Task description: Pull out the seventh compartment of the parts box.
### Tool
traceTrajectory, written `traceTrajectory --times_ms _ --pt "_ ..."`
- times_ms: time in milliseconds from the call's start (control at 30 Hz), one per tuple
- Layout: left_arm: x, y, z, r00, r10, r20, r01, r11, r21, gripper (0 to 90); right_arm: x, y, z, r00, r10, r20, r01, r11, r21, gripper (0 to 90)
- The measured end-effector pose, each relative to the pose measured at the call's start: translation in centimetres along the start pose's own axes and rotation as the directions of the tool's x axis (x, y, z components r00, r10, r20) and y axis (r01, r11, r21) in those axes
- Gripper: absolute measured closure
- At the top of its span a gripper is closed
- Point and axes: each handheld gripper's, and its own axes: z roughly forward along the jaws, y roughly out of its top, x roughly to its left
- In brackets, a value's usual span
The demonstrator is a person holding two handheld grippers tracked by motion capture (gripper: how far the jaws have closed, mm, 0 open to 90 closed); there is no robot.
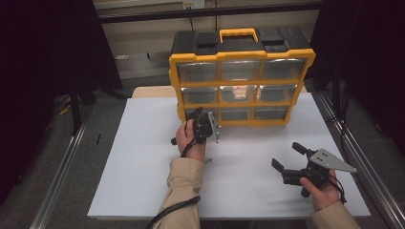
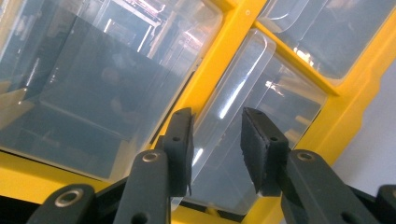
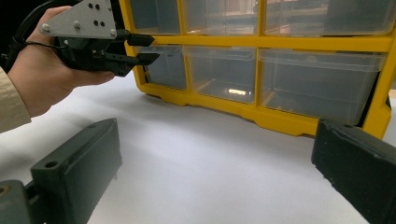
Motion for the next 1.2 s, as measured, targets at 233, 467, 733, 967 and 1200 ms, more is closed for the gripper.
traceTrajectory --times_ms 233,467,733,967,1200 --pt "-0.1 -0.1 0.1 0.9995 0.027 -0.017 -0.026 0.9995 0.018 65.3 -0.1 0.0 0.1 1.0 -0.007 -0.004 0.007 1.0 0.003 1.3" --pt "-0.4 -0.1 0.3 0.9993 0.003 -0.039 -0.003 1.0 -0.008 65.4 -0.1 0.0 0.0 1.0 -0.008 0.003 0.008 1.0 0.007 1.3" --pt "1.0 0.6 -0.4 0.9973 -0.031 -0.067 0.027 0.9982 -0.053 78.6 -0.2 0.0 0.1 1.0 -0.004 0.001 0.004 1.0 0.005 1.3" --pt "0.3 0.4 -0.6 0.9994 -0.01 -0.033 0.008 0.9981 -0.062 73.3 -0.1 0.0 0.1 1.0 0.006 0.004 -0.006 1.0 0.001 1.4" --pt "-0.1 -0.4 -0.1 0.9987 0.012 -0.05 -0.013 0.9997 -0.02 65.9 -0.1 -0.1 0.1 1.0 0.007 0.004 -0.007 1.0 0.005 1.4"
